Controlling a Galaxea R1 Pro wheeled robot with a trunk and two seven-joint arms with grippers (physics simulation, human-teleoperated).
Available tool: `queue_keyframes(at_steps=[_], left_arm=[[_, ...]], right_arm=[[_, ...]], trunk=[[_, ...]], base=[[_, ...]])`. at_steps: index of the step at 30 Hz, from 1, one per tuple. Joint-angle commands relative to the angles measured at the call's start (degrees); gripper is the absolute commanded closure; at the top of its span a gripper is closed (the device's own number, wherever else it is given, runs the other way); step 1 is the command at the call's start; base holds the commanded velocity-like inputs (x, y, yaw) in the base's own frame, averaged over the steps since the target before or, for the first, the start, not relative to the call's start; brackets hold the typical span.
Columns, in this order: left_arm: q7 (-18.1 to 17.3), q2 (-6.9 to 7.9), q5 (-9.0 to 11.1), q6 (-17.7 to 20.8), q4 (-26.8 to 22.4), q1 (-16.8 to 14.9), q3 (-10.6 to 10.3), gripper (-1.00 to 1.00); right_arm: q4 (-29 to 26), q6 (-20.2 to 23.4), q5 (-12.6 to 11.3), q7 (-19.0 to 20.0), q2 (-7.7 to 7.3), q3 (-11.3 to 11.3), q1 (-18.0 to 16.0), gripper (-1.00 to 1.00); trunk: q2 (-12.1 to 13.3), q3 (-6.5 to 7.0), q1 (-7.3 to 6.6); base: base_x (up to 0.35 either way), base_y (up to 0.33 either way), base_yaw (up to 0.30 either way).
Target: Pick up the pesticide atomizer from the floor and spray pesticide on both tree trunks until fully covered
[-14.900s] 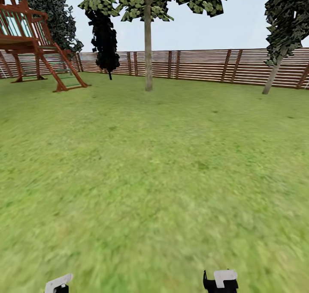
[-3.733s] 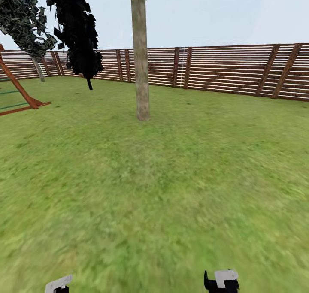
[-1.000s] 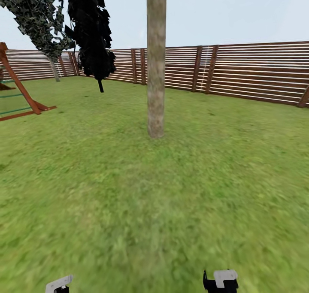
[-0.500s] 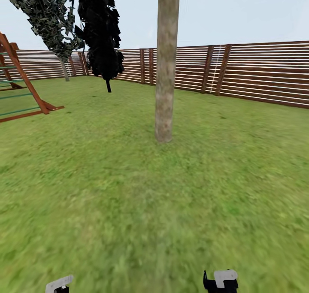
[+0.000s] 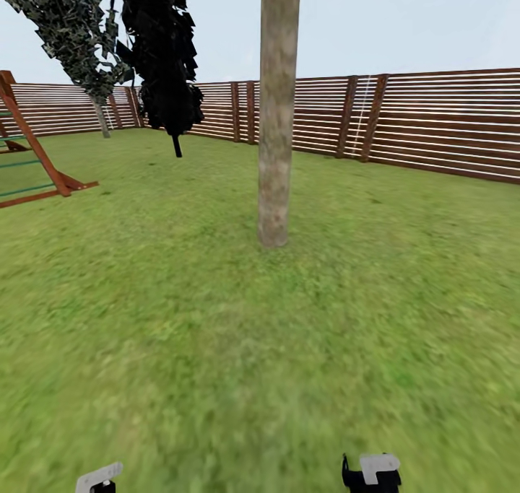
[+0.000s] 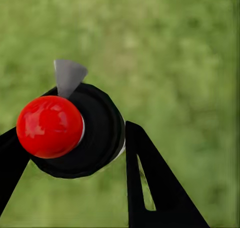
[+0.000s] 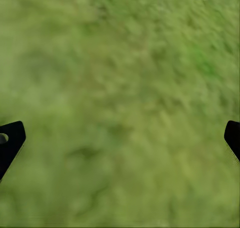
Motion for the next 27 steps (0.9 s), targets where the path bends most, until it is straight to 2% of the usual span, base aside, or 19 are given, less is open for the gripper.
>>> queue_keyframes(at_steps=[1, 27], left_arm=[[-0.04, -0.01, -0.57, -0.22, 0.07, -0.05, 0.48, 1.0], [-0.12, 0.07, -0.55, -0.24, 0.07, -0.05, 0.55, 1.0]], right_arm=[[0.05, -0.11, 0.59, -0.28, 0.03, -0.42, -0.04, -1.0], [0.05, -0.11, 0.59, -0.28, -0.02, -0.42, -0.04, -1.0]], trunk=[[-0.02, -0.05, 0.03], [-0.02, -0.05, 0.03]], base=[[0.346, 0.0, 0.0], [0.346, 0.0, 0.0]])
